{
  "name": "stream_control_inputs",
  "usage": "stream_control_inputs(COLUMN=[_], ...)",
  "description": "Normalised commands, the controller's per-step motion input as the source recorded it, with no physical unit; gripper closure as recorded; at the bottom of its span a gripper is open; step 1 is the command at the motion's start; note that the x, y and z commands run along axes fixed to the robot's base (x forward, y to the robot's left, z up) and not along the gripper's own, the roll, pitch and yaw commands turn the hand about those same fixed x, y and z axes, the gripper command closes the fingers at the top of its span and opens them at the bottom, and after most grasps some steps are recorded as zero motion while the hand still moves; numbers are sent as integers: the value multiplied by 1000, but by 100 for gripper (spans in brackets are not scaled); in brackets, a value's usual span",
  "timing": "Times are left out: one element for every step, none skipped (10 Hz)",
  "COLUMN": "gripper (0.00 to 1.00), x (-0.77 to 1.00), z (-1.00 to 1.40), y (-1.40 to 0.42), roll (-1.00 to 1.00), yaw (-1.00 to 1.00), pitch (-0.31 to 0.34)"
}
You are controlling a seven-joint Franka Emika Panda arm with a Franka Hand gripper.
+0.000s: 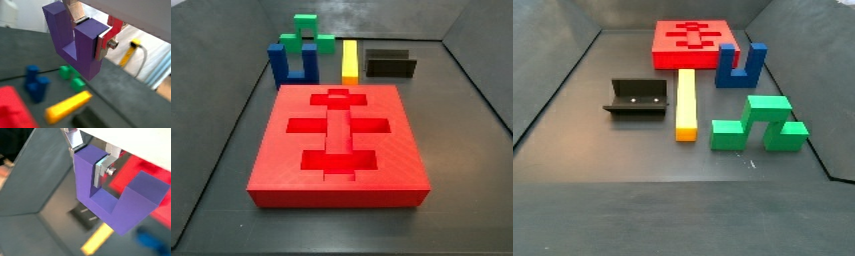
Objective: Pick up the purple object. Move up. Place the purple object on the fixture. Regrasp the purple object. Move to above the board. Insert the purple object.
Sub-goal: Move to above the board, then insert the purple object.
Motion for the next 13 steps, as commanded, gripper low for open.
stream_control_inputs(gripper=[100, 100, 100, 100, 100, 100, 100, 100, 100, 100, 100, 100, 100], x=[-1400, -878, -531, -294, -186, -122, -89, -70, -47, -29, 20, 171, 77], z=[243, 144, 79, 45, 34, 14, 5, 3, -1, 2, 0, -94, -286], y=[-1316, -798, -458, -238, -138, -50, -8, 7, 2, 7, 0, -17, -111], roll=[-1000, -1000, -1000, -1000, -1000, -1000, -772, -545, -363, -205, 0, -23, -93], yaw=[-71, -68, -63, -60, -56, -46, -35, -21, -14, -10, 0, -63, 0], pitch=[44, 50, 53, 56, 49, 34, 13, -3, -13, -13, 0, -26, -107])
